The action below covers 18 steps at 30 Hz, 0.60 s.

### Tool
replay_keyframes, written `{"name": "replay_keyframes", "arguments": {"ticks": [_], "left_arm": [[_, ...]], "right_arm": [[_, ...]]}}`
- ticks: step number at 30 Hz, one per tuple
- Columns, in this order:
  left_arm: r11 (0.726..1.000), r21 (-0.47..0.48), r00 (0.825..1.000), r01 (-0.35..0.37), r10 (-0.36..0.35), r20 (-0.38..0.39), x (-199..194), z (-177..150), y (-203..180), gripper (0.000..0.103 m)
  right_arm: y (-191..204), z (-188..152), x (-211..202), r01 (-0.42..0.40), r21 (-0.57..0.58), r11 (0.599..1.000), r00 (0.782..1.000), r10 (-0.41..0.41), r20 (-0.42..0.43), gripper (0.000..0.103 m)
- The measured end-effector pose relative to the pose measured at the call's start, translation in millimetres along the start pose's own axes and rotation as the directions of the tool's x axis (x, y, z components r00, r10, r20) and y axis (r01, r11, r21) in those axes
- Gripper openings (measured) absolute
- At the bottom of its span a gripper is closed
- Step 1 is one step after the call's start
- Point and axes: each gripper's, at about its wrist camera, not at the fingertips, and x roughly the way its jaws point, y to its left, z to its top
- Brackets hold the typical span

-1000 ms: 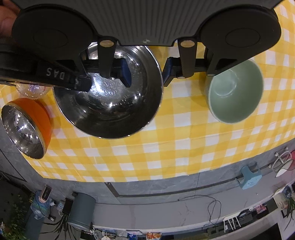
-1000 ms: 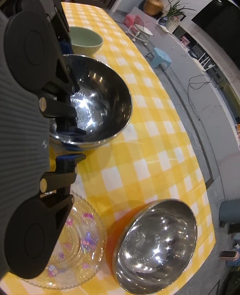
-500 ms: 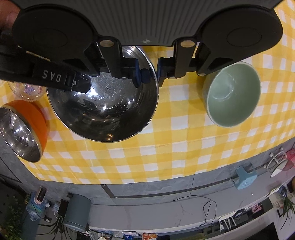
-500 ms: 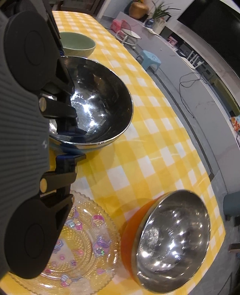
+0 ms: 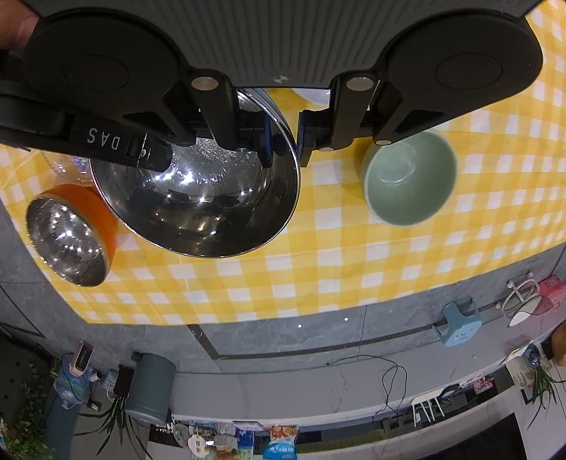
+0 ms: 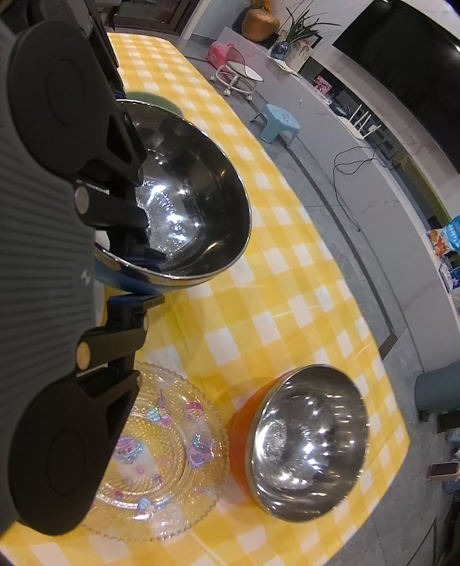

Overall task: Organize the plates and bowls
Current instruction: 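Lift the blue steel bowl with the left gripper and carry it toward the plates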

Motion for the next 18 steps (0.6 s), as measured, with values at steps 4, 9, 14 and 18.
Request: {"name": "replay_keyframes", "arguments": {"ticks": [4,9,14,18], "left_arm": [[1.0,-0.012,1.0,0.008,-0.008,0.028,-23.0,-2.2,6.0,0.015],[0.999,-0.024,0.997,0.023,-0.022,0.07,-52.5,-3.8,13.7,0.015],[0.998,-0.042,0.995,0.045,-0.041,0.093,-75.4,-17.2,27.7,0.015],[0.996,-0.077,0.995,0.039,-0.032,0.092,-82.5,-35.3,39.3,0.015]], "right_arm": [[12.5,-3.1,-25.3,-0.001,-0.032,0.999,1.0,0.002,0.025,0.014],[27.9,-10.4,-59.9,-0.009,-0.058,0.998,0.998,0.012,0.06,0.014],[43.4,-28.1,-88.5,-0.024,-0.079,0.997,0.996,0.031,0.087,0.013],[54.3,-48.8,-96.0,-0.028,-0.095,0.995,0.996,0.035,0.079,0.013]]}}
